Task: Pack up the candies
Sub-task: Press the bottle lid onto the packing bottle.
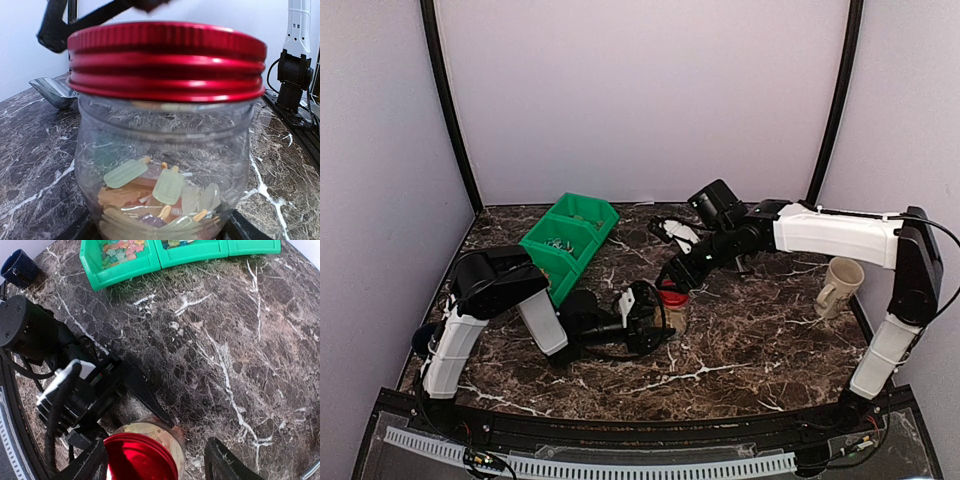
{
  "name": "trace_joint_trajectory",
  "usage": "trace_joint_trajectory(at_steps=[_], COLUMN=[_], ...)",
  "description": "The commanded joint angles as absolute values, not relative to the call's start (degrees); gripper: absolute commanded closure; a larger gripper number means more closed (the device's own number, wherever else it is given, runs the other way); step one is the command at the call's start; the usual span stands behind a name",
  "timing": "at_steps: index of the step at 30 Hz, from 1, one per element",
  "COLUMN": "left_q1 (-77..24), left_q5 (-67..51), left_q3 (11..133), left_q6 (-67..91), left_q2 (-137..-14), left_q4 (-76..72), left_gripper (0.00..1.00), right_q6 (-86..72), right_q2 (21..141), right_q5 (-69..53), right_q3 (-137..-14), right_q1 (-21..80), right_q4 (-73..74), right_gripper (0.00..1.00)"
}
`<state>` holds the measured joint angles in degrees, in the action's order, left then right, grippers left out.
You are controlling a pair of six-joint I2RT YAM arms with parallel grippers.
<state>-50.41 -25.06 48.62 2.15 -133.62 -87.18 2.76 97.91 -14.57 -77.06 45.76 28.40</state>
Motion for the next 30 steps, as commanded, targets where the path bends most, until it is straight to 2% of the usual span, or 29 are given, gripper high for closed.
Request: trace_joint_trajectory(at_steps=[1,17,30], left_q1=[-50.53,-50.49,-50.52], left_q5=[-25.22,-25.22,-25.18], left_q3=[48.53,48.85,48.6], left_q6=[2.48,2.53,2.59], left_q2=[-134.73,-134.82,-134.82], left_q4=[-82.02,-81.39,-81.94], left_gripper=[0.27,0.27,0.27], right_q6=[3.9,0.83,-3.17], right_q2=[96.52,94.85,92.68], right_q5=[-13.34,-15.83,-20.09], right_q3=[-75.01,-75.29,-69.83], right_q1=[46.0,45.93,43.76], right_q4=[28.48,25.78,21.58], right_gripper=[0.34,0.33,0.4])
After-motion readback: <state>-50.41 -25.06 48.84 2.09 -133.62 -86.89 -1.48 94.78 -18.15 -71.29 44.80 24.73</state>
